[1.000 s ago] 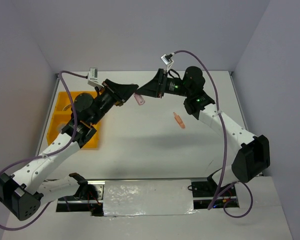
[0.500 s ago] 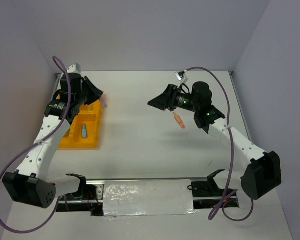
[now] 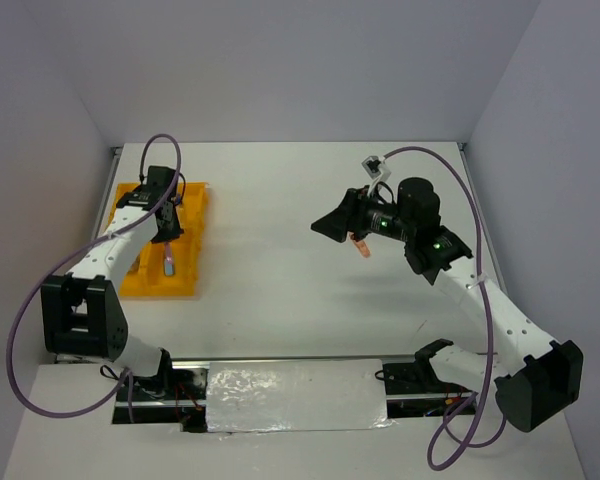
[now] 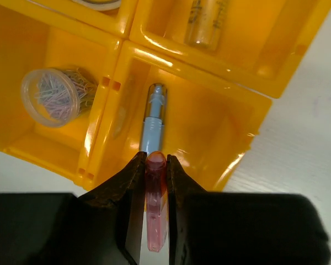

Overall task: Sort the stationery into containers
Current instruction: Place the pen in the storage box, then pick up the pen from the center of the board.

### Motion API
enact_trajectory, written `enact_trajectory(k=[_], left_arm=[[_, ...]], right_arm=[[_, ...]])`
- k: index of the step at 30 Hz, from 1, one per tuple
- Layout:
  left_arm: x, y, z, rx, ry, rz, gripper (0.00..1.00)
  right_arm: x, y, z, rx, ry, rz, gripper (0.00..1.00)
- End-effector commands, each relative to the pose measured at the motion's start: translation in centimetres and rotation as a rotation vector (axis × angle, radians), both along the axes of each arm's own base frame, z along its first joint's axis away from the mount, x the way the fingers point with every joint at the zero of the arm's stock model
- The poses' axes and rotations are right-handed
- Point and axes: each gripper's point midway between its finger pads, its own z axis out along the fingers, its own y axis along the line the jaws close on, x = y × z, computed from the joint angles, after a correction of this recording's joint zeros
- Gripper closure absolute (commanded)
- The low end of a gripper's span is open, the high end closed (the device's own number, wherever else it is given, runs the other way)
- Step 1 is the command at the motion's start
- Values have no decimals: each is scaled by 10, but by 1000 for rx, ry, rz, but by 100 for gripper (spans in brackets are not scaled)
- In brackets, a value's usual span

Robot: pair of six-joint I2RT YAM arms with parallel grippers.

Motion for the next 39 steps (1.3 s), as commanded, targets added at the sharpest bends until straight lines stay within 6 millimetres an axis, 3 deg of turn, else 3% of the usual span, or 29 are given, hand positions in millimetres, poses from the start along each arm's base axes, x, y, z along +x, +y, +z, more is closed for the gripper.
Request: enact_trajectory(k=[1, 5, 6, 8, 9, 12, 15, 19, 21, 22, 23, 24, 26, 29, 34, 37, 39], left_arm=[[7, 15, -14, 78, 23, -27, 100], [5, 12, -27, 58, 35, -29, 97], [5, 12, -28, 56, 35, -22, 86], [3, 12, -30, 52, 46, -20, 75], [2, 11, -31, 48, 49, -13, 59], [-4, 15, -26, 60, 47, 13, 34], [-7, 13, -19, 52, 39, 8, 21], [-10, 6, 3, 9, 14, 5, 18], [-9, -4, 15, -47, -15, -11, 13], [-7, -19, 26, -122, -51, -53, 8], [-6, -29, 32, -165, -71, -92, 5], [-6, -39, 42, -203, -103, -131, 2], [-7, -63, 53, -272, -131, -216, 1], [-13, -80, 64, -314, -161, -280, 1], [-25, -94, 59, -369, -150, -348, 1], [-29, -99, 57, -393, -141, -374, 1], [-31, -101, 57, -402, -144, -388, 1]], right_arm=[[-7, -4, 5, -8, -33, 8, 30], [-11, -6, 13, -17, -55, 13, 29], [-12, -7, 12, -22, -46, 17, 29], [-14, -5, 15, -23, -49, 35, 29], [-15, -5, 15, -23, -50, 36, 29], [-13, -7, 9, -34, -37, 21, 29], [-5, -10, -2, -65, -1, -19, 29], [16, -20, -31, -181, 96, -103, 25], [28, -34, -70, -315, 229, -184, 24], [42, -46, -75, -384, 223, -251, 23], [51, -51, -99, -463, 279, -271, 21], [53, -60, -107, -542, 308, -287, 21], [63, -83, -143, -715, 380, -352, 20], [78, -103, -168, -872, 377, -401, 20], [95, -100, -184, -920, 344, -326, 20], [108, -108, -186, -945, 337, -344, 20], [111, -110, -198, -960, 359, -314, 22]])
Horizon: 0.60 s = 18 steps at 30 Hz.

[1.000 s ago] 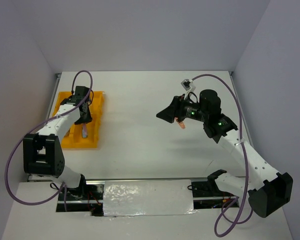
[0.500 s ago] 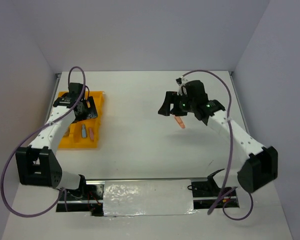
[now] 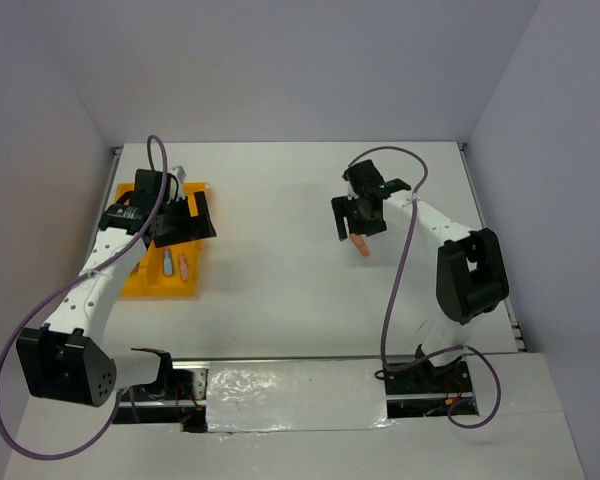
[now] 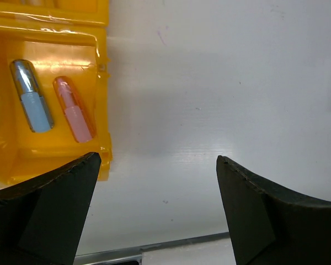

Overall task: Sort the stationery into containers
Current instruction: Pick up the pen from the center of the board.

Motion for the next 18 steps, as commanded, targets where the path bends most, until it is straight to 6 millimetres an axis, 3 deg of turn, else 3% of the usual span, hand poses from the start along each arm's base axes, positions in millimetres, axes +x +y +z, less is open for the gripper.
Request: enact_trajectory(k=[1, 8, 18], left_arm=[[-5, -11, 7, -40, -29, -75, 1], [-6, -24, 10, -95, -39, -128, 1], [-4, -25, 11, -90, -52, -157, 1]], right_arm=[[21, -11, 0, -50, -17, 29, 22], [29, -15, -23, -48, 43, 42, 26], [17, -25, -69, -87, 166, 18, 32]])
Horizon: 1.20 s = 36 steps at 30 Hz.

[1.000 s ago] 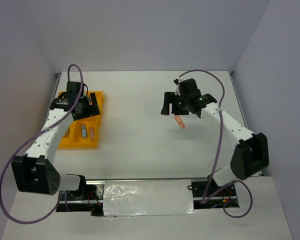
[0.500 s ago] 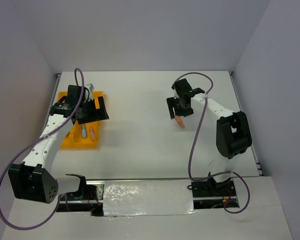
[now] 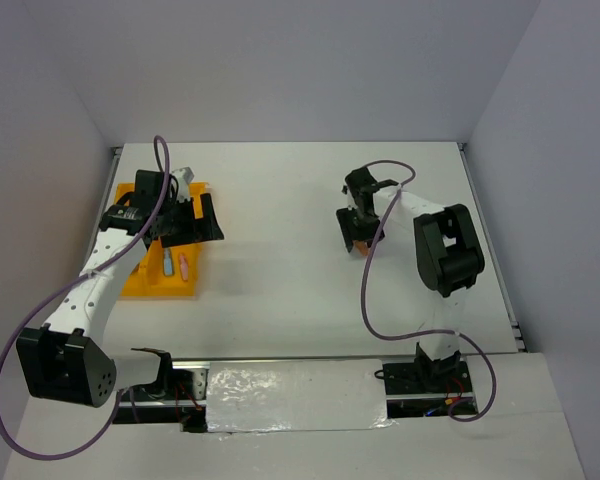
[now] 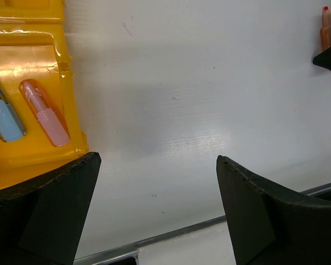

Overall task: Sort the stationery into containers
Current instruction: Pick up the pen from the center of the board, then open the pen cap from the pen.

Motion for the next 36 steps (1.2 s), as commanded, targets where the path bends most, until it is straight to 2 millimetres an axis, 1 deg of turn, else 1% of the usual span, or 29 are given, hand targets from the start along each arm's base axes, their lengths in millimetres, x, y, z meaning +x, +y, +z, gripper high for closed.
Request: enact_trajectory(k=[1, 3, 4, 6, 8, 9, 10, 11, 12, 13, 14, 15, 16, 17, 18, 19, 20, 21, 22, 23, 24, 25, 26, 27, 29, 32, 34, 35, 36], left_arm=[[4, -4, 12, -7, -67, -48, 1], [4, -4, 11, -7, -67, -48, 1], [5, -4, 11, -6, -69, -47, 1], [6, -5, 11, -11, -69, -44, 1], [8, -6, 14, -22, -75, -43, 1], [9, -8, 15, -34, -74, -39, 1], [10, -10, 18, -45, -77, -35, 1], [10, -15, 21, -82, -72, -30, 1], [12, -19, 25, -110, -79, -29, 1], [14, -24, 29, -146, -84, -27, 1], [11, -39, 37, -242, -69, -35, 1], [17, -49, 46, -298, -106, -50, 1], [19, -59, 53, -352, -116, -61, 1], [16, -77, 62, -431, -103, -65, 1], [21, -94, 83, -500, -173, -119, 1], [15, -114, 93, -573, -161, -132, 1], [14, -125, 105, -613, -190, -153, 1], [14, -133, 117, -639, -229, -162, 2], [17, -142, 137, -681, -307, -195, 4], [12, -153, 147, -715, -322, -224, 8], [12, -158, 157, -732, -356, -248, 8], [10, -163, 165, -743, -383, -278, 9], [10, -164, 167, -741, -392, -288, 9], [10, -168, 170, -739, -396, -303, 9], [7, -174, 169, -734, -395, -333, 9], [4, -182, 163, -716, -388, -344, 12], [2, -189, 151, -686, -351, -348, 13], [4, -190, 147, -671, -347, -338, 15], [3, -191, 137, -650, -311, -331, 16]], right_arm=[[4, -3, -4, -6, 5, -15, 35], [0, -1, -13, -6, 34, -10, 44], [-2, -1, -15, -5, 44, -16, 59], [-3, -2, -16, -13, 39, -43, 77], [-4, 0, -12, -9, 19, -54, 84], [-5, 4, -4, 14, -11, -67, 89], [-6, 10, 2, 48, -29, -73, 91], [-5, 21, 24, 113, -85, -75, 92], [-9, 30, 29, 171, -115, -113, 94], [-12, 41, 43, 236, -151, -110, 95], [-16, 75, 85, 381, -254, -30, 96], [-31, 87, 90, 422, -256, -20, 98], [-38, 98, 107, 459, -293, 5, 100], [-55, 120, 131, 518, -326, 72, 100], [-63, 131, 142, 551, -330, 81, 100], [-70, 137, 157, 582, -354, 93, 100], [-81, 148, 165, 613, -345, 116, 100], [-86, 153, 172, 645, -330, 82, 100], [-91, 156, 183, 680, -338, 76, 100], [-95, 161, 193, 724, -340, 81, 100], [-104, 170, 203, 769, -323, 98, 100], [-109, 172, 215, 785, -342, 109, 100], [-110, 175, 231, 797, -370, 120, 100], [-115, 176, 237, 791, -377, 136, 100], [-118, 176, 251, 793, -392, 141, 100], [-118, 176, 253, 763, -389, 136, 100], [-117, 174, 255, 731, -400, 129, 100], [-118, 174, 255, 729, -397, 132, 100], [-119, 176, 257, 735, -393, 138, 100]])
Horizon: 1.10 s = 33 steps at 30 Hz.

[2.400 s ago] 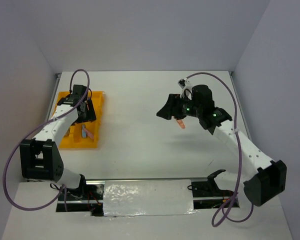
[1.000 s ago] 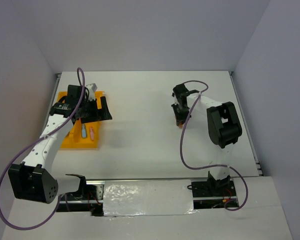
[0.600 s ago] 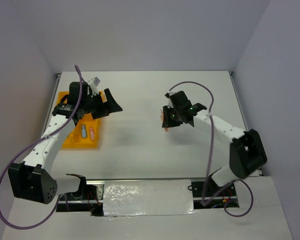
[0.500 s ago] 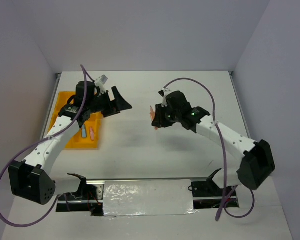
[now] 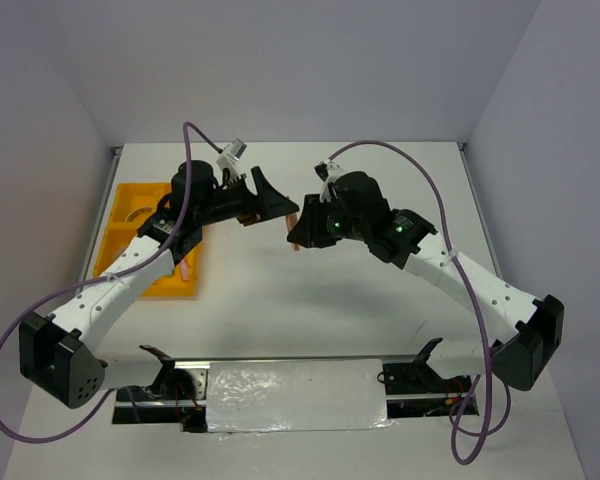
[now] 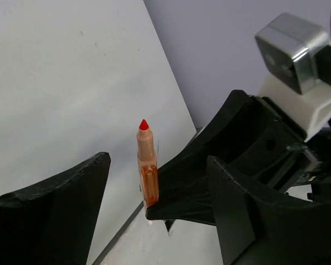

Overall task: Sort the stationery into containers
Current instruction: Open the pen cap from the pen.

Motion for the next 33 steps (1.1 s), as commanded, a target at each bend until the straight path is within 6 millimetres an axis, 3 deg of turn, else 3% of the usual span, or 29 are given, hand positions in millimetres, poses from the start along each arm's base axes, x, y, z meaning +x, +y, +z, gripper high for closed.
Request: enact_trajectory(k=[1, 7, 11, 15, 18, 24, 33], left_arm=[[1, -10, 7, 29, -43, -12, 17], [-2, -13, 9, 20, -60, -7, 33], [0, -12, 10, 24, -64, 2, 61], [0, -12, 7, 32, -65, 2, 74], [0, -12, 4, 42, -62, 1, 99], [7, 0, -4, 127, -57, 64, 100], [37, 44, 8, 191, -61, 290, 100]], right_arm=[[-1, -1, 15, 0, -16, -14, 100], [-7, 5, 15, -27, -16, 30, 100], [-10, 10, 16, -41, -24, 64, 100], [-14, 13, 14, -42, -10, 93, 100], [-16, 13, 13, -40, -11, 98, 100], [-25, 15, 4, -51, 4, 156, 100], [-57, 16, -44, -141, 57, 303, 100]])
